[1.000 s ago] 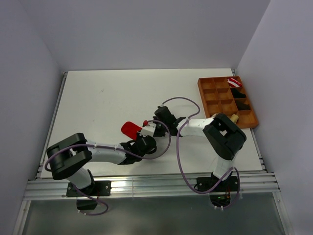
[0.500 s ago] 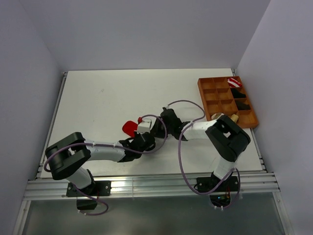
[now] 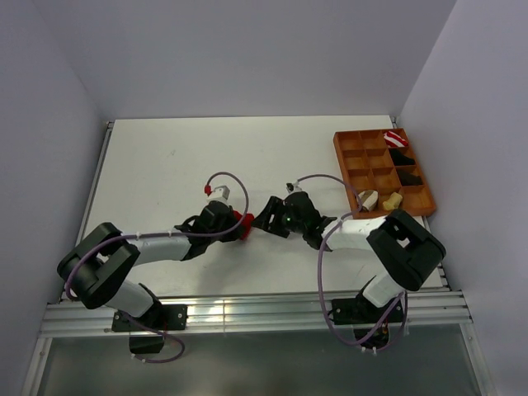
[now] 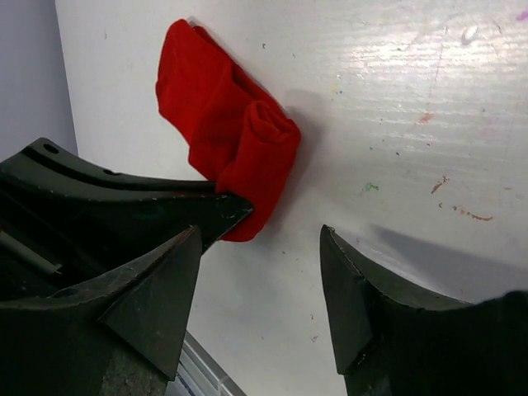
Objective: Roll the socks
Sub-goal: Roll the sock at the center of the board.
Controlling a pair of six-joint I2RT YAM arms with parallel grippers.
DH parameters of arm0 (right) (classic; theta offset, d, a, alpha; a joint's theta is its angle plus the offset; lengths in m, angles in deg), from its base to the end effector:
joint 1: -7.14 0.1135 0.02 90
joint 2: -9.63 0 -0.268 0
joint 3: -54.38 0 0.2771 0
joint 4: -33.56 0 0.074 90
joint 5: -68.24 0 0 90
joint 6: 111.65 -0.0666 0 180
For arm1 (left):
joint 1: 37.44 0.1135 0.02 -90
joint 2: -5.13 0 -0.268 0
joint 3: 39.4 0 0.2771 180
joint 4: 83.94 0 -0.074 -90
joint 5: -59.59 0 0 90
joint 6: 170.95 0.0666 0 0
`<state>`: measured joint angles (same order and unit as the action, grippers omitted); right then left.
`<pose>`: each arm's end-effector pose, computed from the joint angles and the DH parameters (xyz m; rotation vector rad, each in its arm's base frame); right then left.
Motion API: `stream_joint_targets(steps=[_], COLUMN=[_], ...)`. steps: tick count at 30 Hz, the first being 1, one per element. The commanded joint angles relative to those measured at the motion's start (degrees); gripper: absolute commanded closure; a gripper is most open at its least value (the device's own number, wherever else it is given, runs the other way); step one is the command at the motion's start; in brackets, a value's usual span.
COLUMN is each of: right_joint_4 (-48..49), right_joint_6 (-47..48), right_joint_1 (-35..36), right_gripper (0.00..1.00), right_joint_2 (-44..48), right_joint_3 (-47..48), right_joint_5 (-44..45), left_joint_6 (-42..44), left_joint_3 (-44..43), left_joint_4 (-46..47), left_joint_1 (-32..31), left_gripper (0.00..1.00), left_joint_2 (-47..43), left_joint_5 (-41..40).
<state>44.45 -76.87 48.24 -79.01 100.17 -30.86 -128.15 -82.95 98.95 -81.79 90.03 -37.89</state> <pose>0.2458 0.2284 0.1190 0.1857 2.3430 1.0951 0.2305 -0.2132 0.1103 -0.1317 2.3311 -0.7010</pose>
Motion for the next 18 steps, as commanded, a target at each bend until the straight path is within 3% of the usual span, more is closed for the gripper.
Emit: stream_joint_targets(steps=[1,10,18], right_joint_4=[6.6,11.8,13.0], right_joint_6=[-2.3,-4.5,-5.0], right_joint_1=[0.0,0.6,0.6], right_gripper=[0.34,0.34,0.36], right_joint_2=[-0.6,-7.6,-12.0], right_joint_3=[-1.5,-0.3,1.3], right_joint_5=[0.3,-1.2,-2.0], left_joint_6=[-4.8,-10.5,-11.4], left_joint_3=[2.0,6.3,6.5], left_joint_4=[0.2,5.7,7.1], left_joint_1=[2.6,7.3,8.7], left_gripper=[1.00,1.00,1.00], left_joint_2=[0.8,2.1,3.6], left_joint_5=[9.1,17.6,20.0])
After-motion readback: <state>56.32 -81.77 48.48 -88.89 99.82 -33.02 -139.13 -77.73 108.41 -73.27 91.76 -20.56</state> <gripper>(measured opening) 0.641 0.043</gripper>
